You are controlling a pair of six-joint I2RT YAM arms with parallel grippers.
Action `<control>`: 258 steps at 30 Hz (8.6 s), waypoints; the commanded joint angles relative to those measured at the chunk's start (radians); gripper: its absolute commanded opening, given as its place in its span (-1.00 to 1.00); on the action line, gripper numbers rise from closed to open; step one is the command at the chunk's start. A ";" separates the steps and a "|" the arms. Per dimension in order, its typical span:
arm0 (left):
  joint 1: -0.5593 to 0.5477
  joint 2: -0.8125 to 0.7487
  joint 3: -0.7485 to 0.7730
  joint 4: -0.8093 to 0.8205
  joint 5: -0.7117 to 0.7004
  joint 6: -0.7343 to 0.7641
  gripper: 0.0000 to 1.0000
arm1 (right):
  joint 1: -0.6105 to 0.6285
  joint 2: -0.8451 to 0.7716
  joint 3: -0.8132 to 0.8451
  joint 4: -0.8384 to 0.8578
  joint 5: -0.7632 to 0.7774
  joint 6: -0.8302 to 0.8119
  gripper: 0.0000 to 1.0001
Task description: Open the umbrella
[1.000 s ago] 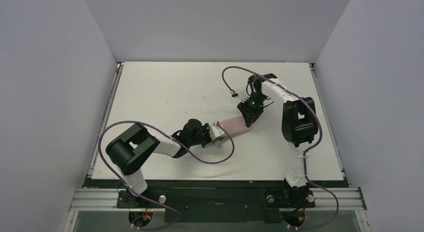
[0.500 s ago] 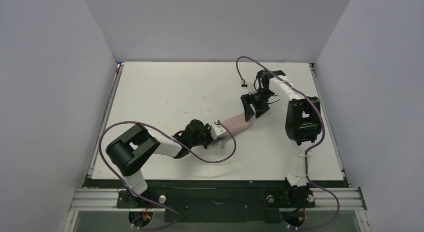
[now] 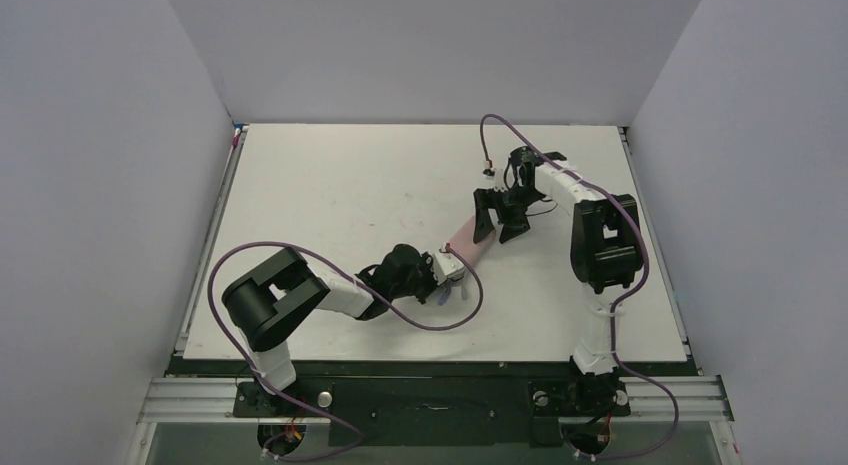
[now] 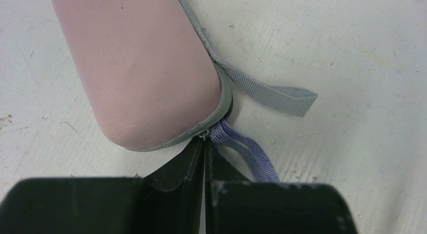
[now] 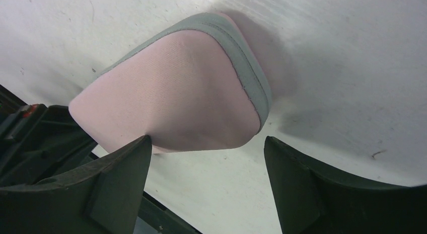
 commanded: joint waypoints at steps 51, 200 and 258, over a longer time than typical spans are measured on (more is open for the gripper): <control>0.121 -0.024 0.022 -0.014 -0.065 0.072 -1.00 | 0.098 0.038 -0.115 0.039 0.091 -0.014 -1.00; -0.013 -0.027 -0.052 -0.014 -0.206 -0.136 -1.00 | -0.106 -0.099 -0.145 -0.016 0.215 -0.139 -1.00; -0.055 0.037 -0.047 0.103 -0.182 -0.162 -1.00 | -0.048 -0.096 -0.132 -0.061 0.241 -0.283 -1.00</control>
